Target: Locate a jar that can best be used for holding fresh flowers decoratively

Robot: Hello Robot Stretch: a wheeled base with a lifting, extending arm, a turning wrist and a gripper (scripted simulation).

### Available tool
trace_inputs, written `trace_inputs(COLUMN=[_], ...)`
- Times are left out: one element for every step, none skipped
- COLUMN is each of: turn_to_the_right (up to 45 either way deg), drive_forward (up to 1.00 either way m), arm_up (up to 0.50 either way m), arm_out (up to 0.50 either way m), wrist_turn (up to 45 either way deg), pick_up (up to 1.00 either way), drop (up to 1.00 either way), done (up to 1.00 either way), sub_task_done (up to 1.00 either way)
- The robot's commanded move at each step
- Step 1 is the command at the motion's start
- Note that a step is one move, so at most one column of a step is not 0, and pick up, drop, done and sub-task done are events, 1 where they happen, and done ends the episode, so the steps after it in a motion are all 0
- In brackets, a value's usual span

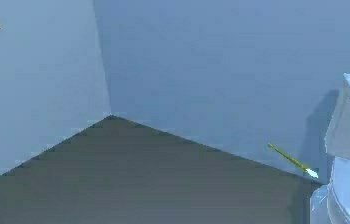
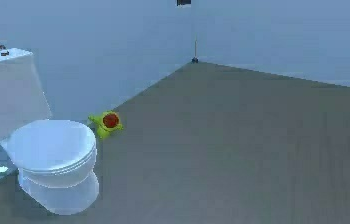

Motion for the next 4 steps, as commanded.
trace_inputs(turn_to_the_right=[-45.0, -30.0, 0.0, 0.0], drive_forward=[0.00, 0.00, 1.00, 1.00], arm_up=[0.00, 0.00, 0.00, 0.00], arm_out=[0.00, 0.00, 0.00, 0.00], wrist_turn=[0.0, 0.0, 0.0, 0.0], pick_up=[0.00, 0.00, 0.00, 0.00], drop=[0.00, 0.00, 0.00, 0.00], done=[0.00, 0.00, 0.00, 0.00], sub_task_done=[0.00, 0.00, 0.00, 0.00])
